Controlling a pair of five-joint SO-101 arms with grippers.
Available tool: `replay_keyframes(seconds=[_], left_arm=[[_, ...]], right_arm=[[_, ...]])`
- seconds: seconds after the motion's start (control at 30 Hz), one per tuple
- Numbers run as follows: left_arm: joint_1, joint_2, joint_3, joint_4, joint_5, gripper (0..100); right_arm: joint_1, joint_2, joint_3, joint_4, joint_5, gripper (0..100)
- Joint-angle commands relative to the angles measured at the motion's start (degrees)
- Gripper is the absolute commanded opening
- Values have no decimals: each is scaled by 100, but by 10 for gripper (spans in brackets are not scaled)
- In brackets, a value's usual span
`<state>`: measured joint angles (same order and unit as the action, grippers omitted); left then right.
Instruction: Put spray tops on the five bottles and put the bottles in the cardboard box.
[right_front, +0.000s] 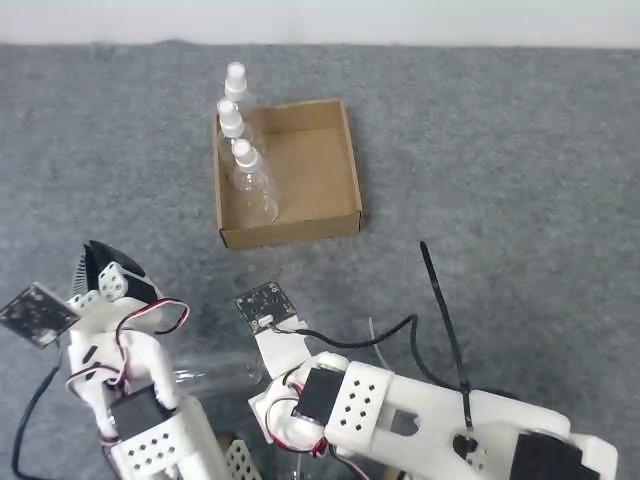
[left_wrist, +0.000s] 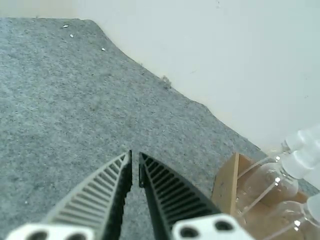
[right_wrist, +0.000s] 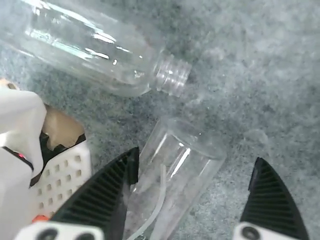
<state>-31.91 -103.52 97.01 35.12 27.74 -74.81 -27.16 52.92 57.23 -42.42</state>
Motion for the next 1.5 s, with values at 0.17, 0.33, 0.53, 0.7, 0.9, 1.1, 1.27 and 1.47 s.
replay_keyframes(seconds=[0.17,0.33,0.53,0.7,0.9,1.1,1.27,1.47], left_arm=[[-35,-114,-48,-158,-26,26],[-35,-114,-48,-158,-26,26],[-35,-114,-48,-149,-26,26],[-35,-114,-48,-149,-26,26],[-35,-114,-48,-149,-26,26],[-35,-114,-48,-149,-26,26],[-35,-114,-48,-149,-26,26],[-35,-114,-48,-149,-26,26]], right_arm=[[-303,-312,-53,-75,-308,255],[-215,-312,-44,-259,-290,91],[57,-382,-62,-224,26,28],[611,-382,-158,-259,35,28],[1015,-391,-281,-259,18,27],[1174,-400,-396,-215,18,27],[1165,-963,-396,66,35,33],[1007,-1930,-360,734,167,208]])
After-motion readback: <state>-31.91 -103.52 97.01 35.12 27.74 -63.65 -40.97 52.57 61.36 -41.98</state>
